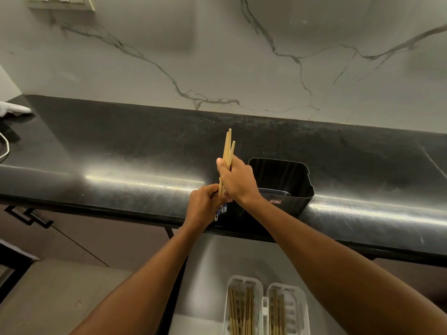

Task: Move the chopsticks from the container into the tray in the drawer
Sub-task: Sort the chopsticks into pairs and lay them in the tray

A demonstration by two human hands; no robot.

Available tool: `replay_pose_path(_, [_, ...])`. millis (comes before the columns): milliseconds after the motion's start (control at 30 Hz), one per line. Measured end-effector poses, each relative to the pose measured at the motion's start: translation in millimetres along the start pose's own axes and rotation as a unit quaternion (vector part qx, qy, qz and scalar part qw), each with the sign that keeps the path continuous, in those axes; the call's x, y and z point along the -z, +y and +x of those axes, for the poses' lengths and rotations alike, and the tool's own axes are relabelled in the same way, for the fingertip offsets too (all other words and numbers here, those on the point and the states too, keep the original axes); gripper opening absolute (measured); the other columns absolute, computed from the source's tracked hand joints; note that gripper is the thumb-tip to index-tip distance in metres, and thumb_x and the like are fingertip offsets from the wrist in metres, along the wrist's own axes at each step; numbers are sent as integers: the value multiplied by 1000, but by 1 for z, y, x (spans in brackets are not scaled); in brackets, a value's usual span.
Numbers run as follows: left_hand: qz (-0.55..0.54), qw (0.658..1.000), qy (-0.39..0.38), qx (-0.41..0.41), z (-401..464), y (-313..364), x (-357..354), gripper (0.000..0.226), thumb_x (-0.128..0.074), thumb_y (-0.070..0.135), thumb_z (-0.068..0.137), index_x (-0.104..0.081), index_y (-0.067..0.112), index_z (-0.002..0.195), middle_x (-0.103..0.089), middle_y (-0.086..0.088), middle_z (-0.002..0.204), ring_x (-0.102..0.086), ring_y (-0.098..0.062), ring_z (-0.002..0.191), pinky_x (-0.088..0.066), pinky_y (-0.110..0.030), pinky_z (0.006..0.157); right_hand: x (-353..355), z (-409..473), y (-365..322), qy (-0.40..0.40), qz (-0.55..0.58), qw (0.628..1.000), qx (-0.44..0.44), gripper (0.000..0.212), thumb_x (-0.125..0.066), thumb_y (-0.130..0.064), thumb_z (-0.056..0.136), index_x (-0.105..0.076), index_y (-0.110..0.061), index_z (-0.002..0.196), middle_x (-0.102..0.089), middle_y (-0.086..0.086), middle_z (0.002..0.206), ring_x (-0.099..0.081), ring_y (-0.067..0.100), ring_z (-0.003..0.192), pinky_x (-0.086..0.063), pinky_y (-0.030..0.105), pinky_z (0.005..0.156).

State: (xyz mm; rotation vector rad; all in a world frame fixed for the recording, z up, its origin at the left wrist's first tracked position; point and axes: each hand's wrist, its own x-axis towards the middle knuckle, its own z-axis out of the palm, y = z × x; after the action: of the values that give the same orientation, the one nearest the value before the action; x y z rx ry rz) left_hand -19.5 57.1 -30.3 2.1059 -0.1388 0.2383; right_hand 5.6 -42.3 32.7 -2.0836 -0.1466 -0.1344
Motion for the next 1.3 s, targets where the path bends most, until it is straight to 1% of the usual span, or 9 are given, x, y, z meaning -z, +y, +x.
replay_pose_path(100, [-30,999,17,17,-1,-4,-3,32,-67,16,84,-57,36,61,-59,13,54,-54,1,51,-44,-13,49,-2,3,0,-23,-33,999,2,32,-45,-31,97,-54,-8,77,-58,5,67,-60,23,66,-51,33,63])
replay_pose_path(300, [-28,997,66,37,1,-12,-6,25,-63,13,88,-61,15,63,-62,-2,56,-53,-10,49,-46,-23,49,-14,2,-1,0,-55,998,26,36,-45,-34,98,-47,-14,67,-48,-3,57,-46,12,52,-39,25,51])
replay_pose_path(433, [6,999,27,38,-5,-22,-7,36,-62,12,88,-52,29,58,-54,13,52,-53,1,46,-41,-12,44,-23,-5,4,-18,-62,998,8,34,-46,-31,97,-45,-19,65,-48,-4,57,-47,11,53,-45,31,55])
replay_pose_path(533, [-3,999,-30,42,-9,-27,-3,34,-65,15,88,-54,36,62,-58,12,56,-56,0,51,-45,-15,50,-21,-4,3,-17,-66,998,8,33,-47,-28,97,-47,-18,66,-50,-3,59,-51,13,55,-45,29,55])
replay_pose_path(633, [-33,992,-103,57,-12,-27,4,16,-60,17,92,-63,33,89,-70,1,84,-66,-14,81,-55,-33,74,-16,-2,5,-9,-61,998,-7,33,-46,-27,97,-55,-8,72,-57,3,64,-60,21,63,-44,30,58])
replay_pose_path(767, [-31,983,-177,43,-15,-34,14,34,-52,12,96,-55,22,129,-69,-9,112,-64,-25,104,-51,-40,92,-11,2,4,-13,-55,998,-14,37,-46,-28,97,-64,1,82,-67,15,75,-66,29,71,-56,44,69])
replay_pose_path(1000, [-10,992,-112,50,-13,-31,15,13,-66,13,88,-69,15,99,-73,-5,87,-69,-20,81,-56,-40,75,-16,1,-4,-23,-14,999,-33,51,-45,-43,96,-64,2,81,-69,18,78,-68,31,75,-55,39,69])
replay_pose_path(1133, [-2,996,-71,58,-16,-29,6,8,-68,12,86,-71,18,89,-69,7,75,-65,-3,68,-51,-20,64,-17,-8,2,-39,7,998,-54,49,-48,-46,94,-63,-1,82,-69,17,77,-67,31,76,-55,42,72])
replay_pose_path(1300, [-41,995,-67,60,-25,-20,6,9,-67,16,86,-69,14,94,-73,-6,85,-70,-20,79,-59,-42,75,-11,-14,1,-26,-6,999,-29,37,-54,-33,95,-64,-2,78,-64,6,68,-61,12,58,-47,13,53])
